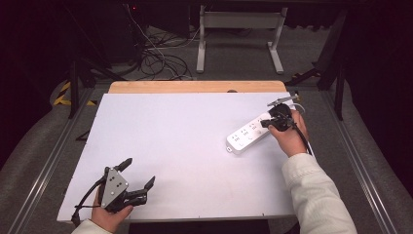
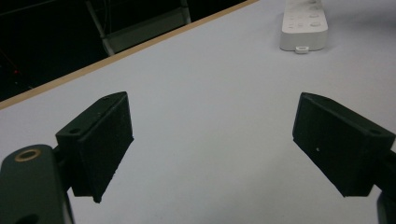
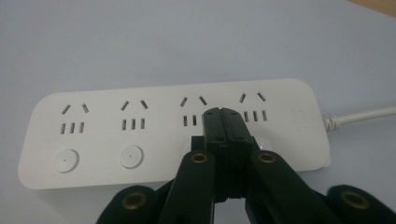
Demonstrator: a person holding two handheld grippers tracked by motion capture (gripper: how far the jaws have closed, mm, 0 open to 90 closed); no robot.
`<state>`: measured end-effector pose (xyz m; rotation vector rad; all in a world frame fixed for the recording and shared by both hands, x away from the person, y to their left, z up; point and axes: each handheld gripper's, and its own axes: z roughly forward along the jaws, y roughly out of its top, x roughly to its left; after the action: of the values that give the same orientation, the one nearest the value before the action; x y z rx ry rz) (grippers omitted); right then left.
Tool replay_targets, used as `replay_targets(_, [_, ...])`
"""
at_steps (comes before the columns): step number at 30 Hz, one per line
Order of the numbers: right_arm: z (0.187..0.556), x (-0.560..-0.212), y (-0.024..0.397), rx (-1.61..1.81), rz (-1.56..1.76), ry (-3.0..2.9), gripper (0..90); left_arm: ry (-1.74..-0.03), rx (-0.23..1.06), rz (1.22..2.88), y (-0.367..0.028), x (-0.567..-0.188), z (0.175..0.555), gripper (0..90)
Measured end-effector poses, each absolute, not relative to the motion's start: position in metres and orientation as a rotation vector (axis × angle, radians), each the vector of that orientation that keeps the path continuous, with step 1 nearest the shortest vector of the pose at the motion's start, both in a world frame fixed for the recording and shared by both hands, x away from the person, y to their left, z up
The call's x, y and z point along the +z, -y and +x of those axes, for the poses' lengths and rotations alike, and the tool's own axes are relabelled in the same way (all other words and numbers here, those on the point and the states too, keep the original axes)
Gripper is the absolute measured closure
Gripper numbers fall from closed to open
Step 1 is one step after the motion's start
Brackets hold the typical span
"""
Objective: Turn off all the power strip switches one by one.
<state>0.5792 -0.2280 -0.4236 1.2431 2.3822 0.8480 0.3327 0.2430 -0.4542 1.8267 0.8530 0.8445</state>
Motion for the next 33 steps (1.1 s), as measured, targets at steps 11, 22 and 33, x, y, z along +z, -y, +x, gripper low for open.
replay_targets(11, [0.582,-0.433,0.224,0.814,1.25,-2.442,90.0,-0.853,0.846,1.827,-0.243,-0.454,0.333,12.9])
replay_targets(22, [0.583,-0.437,0.221,0.795,1.245,-2.465,90.0,-0.846,0.855,1.833,-0.244,-0.454,0.333,12.9])
replay_targets(33, [0.583,-0.44,0.219,0.78,1.255,-2.465,90.0,-0.847,0.85,1.836,-0.243,-0.454,0.333,12.9])
